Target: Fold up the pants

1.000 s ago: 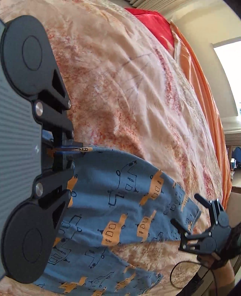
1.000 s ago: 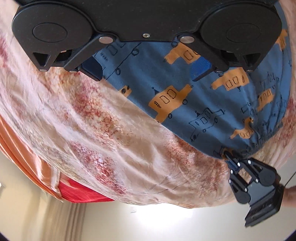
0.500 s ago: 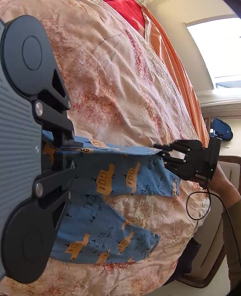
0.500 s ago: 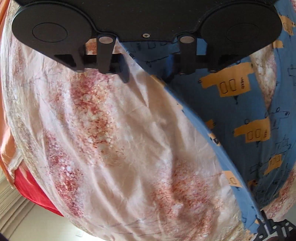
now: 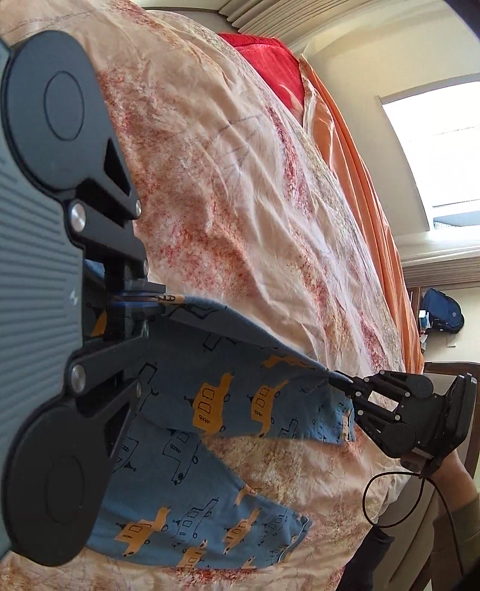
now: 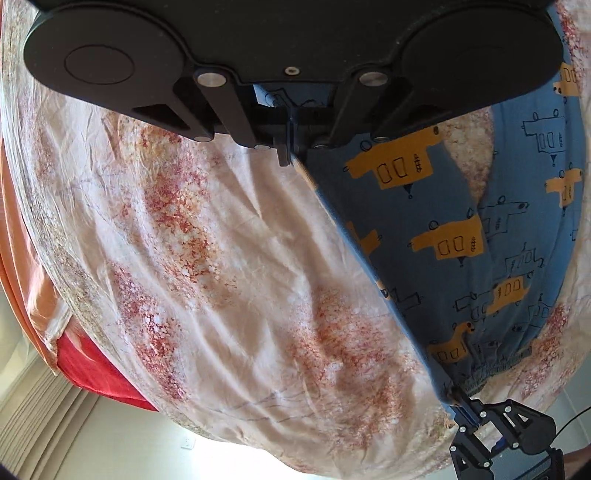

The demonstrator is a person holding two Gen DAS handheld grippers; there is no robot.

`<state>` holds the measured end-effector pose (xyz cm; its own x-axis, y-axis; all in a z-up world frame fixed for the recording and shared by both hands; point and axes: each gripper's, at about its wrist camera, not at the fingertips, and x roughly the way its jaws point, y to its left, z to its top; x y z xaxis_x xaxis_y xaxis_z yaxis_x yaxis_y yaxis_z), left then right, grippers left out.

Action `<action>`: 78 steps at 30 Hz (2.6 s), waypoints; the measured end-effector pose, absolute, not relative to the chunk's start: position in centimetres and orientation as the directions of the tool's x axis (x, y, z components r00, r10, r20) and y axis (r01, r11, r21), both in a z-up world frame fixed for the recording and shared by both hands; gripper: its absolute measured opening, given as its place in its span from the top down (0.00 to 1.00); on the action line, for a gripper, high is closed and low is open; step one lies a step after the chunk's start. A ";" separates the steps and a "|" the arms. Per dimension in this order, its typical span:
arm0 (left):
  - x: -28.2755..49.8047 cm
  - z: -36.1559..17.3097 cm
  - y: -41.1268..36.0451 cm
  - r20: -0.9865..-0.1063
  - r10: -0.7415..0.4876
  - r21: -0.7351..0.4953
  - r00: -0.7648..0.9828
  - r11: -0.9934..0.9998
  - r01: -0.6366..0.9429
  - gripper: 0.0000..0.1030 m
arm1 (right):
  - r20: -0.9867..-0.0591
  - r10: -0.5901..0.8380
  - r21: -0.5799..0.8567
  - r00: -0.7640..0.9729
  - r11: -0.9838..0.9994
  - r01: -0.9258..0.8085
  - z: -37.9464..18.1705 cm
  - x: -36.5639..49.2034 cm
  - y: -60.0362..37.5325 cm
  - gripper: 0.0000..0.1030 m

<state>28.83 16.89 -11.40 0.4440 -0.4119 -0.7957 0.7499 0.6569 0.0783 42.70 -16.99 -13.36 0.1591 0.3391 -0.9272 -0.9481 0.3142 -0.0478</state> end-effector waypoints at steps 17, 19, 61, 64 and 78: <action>18.1 -14.4 13.0 -0.829 -0.308 0.236 0.467 0.564 0.791 0.99 | -0.905 0.381 -0.012 0.192 0.427 -0.904 -14.6 27.8 -19.8 1.00; 17.0 -15.7 12.7 -0.839 -0.288 0.255 0.461 0.542 0.801 0.99 | -0.908 0.372 -0.007 0.191 0.442 -0.897 -15.7 26.7 -19.5 1.00; 14.9 -18.4 11.9 -0.880 -0.206 0.332 0.428 0.378 0.864 1.00 | -0.902 0.390 -0.003 0.184 0.421 -0.907 -14.5 21.2 -19.0 1.00; 14.6 -17.3 12.4 -0.866 -0.221 0.343 0.450 0.394 0.853 1.00 | -0.900 0.394 -0.002 0.186 0.425 -0.905 -14.4 21.2 -19.1 1.00; 12.2 -16.1 14.2 -0.846 -0.220 0.384 0.486 0.381 0.841 1.00 | -0.896 0.415 0.033 0.156 0.414 -0.910 -14.2 16.8 -18.3 1.00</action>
<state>12.23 14.23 -16.15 0.4861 -0.2197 -0.8459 0.8410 0.3806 0.3844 16.81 -18.30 -14.18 0.1563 0.4155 -0.8961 -0.9097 0.4139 0.0332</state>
